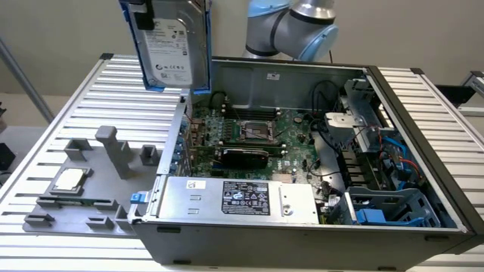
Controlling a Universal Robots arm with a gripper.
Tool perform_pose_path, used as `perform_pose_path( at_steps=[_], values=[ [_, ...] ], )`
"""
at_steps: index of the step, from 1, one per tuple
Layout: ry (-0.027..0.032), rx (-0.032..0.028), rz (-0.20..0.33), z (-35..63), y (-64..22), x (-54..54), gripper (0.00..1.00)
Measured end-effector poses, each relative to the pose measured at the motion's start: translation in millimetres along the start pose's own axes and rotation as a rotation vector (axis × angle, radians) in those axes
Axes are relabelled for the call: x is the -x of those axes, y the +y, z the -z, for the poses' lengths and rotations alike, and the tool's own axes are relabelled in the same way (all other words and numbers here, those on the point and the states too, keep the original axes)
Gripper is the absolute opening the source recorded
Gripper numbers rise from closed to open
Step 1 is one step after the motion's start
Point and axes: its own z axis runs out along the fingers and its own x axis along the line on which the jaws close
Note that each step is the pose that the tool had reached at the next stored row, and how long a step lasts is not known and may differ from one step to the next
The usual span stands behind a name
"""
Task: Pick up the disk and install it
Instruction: 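Pick up the disk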
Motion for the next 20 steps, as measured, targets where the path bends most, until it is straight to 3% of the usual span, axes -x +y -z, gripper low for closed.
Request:
perform_pose_path(
  at_steps=[20],
  values=[
    [0.0, 0.0007, 0.0, 1.5, -91.3, -17.6, 0.0]
  ],
)
